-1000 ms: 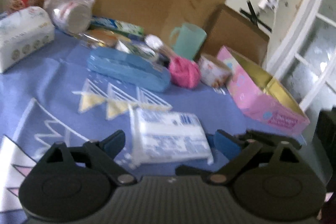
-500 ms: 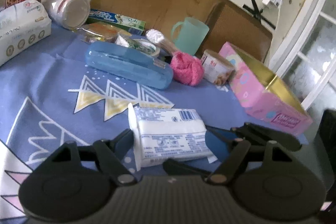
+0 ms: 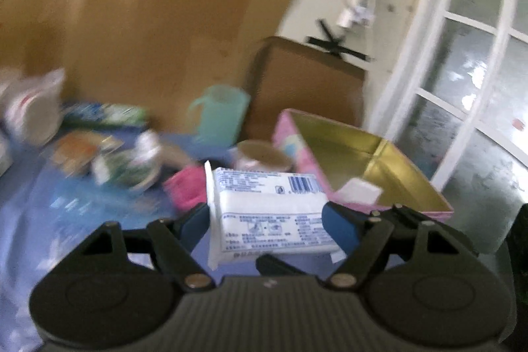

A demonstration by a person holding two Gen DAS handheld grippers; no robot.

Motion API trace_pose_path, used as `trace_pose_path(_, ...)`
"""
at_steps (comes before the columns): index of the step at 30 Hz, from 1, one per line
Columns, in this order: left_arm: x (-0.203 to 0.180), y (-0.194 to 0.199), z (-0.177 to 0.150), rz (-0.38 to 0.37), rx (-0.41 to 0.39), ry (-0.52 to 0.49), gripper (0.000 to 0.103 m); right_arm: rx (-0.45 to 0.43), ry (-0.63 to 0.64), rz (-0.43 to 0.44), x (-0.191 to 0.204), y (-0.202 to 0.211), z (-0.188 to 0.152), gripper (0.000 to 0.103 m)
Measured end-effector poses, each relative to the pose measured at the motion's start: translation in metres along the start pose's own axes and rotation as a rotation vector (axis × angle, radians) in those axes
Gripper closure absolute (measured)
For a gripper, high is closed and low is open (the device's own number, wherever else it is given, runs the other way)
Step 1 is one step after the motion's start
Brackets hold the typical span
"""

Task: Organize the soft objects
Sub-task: 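Carry the white package into the pink tin and open the left tool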

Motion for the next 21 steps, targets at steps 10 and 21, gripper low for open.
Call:
trace_pose_path(10, -0.111, -0.103, 0.021, -0.146, 0.010, -0.136, 0.025, -0.037, -0.047, -0.304, -0.124, 0.024, -0.007, 0.031)
trace_pose_path(21, -0.095, -0.116, -0.001, -0.072, 0.043, -0.122, 0.023, -0.050, -0.286, -0.535, -0.195, 0.057, -0.046, 0.025)
Point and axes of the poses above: each gripper's, at about its wrist camera, not at the fingertips, and y roughly against the way its jaws point, x to its left, z to its top, the point moved 8 cm from there along -y, roughly the way its jaws point, and after that the axes turned 6 degrees about -x, right-handed, at the moved point
